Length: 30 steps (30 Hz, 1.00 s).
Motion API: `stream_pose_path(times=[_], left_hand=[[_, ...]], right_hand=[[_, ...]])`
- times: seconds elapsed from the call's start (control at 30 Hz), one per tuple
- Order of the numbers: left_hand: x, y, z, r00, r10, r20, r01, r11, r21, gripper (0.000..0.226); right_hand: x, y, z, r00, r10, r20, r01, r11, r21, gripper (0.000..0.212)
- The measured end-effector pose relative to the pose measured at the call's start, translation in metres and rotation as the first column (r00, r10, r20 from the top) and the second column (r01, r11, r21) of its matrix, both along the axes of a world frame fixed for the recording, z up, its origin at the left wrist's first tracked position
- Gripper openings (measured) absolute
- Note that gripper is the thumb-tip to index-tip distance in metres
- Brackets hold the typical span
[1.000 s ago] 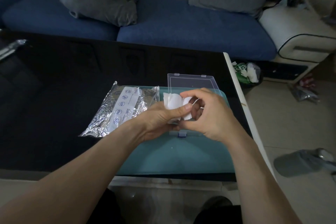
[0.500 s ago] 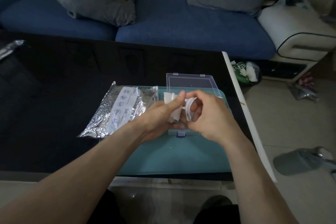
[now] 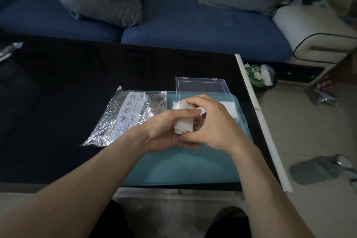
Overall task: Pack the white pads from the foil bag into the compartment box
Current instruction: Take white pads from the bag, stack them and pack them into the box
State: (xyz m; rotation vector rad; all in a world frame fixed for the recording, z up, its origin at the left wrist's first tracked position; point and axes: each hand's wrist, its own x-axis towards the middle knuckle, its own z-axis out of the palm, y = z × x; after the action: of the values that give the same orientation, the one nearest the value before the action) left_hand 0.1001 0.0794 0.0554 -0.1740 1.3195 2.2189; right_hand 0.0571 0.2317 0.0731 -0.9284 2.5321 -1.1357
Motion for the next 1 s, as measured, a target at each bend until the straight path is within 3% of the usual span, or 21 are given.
stream_pose_path(times=[0.13,0.27,0.3,0.37,0.43,0.57,0.67,0.77,0.87,1.0], left_hand=[[0.002,-0.002,0.002,0.995,-0.094,0.041,0.095,0.995,-0.010,0.035],[0.004,0.000,0.003,0.999,-0.033,0.024,0.032,0.998,0.051,0.021],[0.004,0.002,0.003,1.000,0.012,0.017,-0.013,0.998,0.069,0.017],[0.002,0.006,0.000,0.995,0.099,0.025,-0.100,0.993,0.062,0.008],[0.000,0.006,-0.003,0.987,0.154,0.038,-0.156,0.987,0.046,0.010],[-0.001,0.002,-0.005,0.997,0.071,0.020,-0.071,0.997,0.023,0.016],[0.002,0.002,-0.005,0.999,0.045,0.008,-0.045,0.999,0.024,0.010],[0.000,0.005,-0.009,0.989,0.145,0.008,-0.145,0.989,0.037,0.019],[-0.002,0.006,-0.011,0.971,0.240,0.007,-0.239,0.970,-0.048,0.015],[-0.002,0.005,-0.007,0.975,0.220,0.033,-0.217,0.972,-0.089,0.016]], right_hand=[[0.005,0.001,0.002,0.984,0.092,0.156,-0.104,0.992,0.073,0.108],[0.005,-0.003,-0.003,0.995,-0.010,0.099,-0.003,0.991,0.131,0.065],[0.004,-0.004,-0.003,0.993,-0.013,0.114,0.000,0.993,0.117,0.065],[0.003,-0.005,-0.006,0.989,0.018,0.145,-0.031,0.995,0.091,0.086],[0.002,-0.006,-0.009,0.991,0.032,0.127,-0.043,0.996,0.081,0.099],[0.002,-0.006,-0.008,0.999,0.039,0.038,-0.041,0.997,0.062,0.073],[0.002,-0.005,-0.007,0.995,0.080,0.057,-0.084,0.993,0.088,0.078],[0.003,-0.006,-0.010,0.995,0.070,0.072,-0.080,0.986,0.145,0.086],[0.002,-0.004,-0.009,0.991,0.058,0.117,-0.069,0.993,0.094,0.101],[0.004,-0.003,-0.002,0.995,0.073,0.066,-0.080,0.990,0.114,0.090]])
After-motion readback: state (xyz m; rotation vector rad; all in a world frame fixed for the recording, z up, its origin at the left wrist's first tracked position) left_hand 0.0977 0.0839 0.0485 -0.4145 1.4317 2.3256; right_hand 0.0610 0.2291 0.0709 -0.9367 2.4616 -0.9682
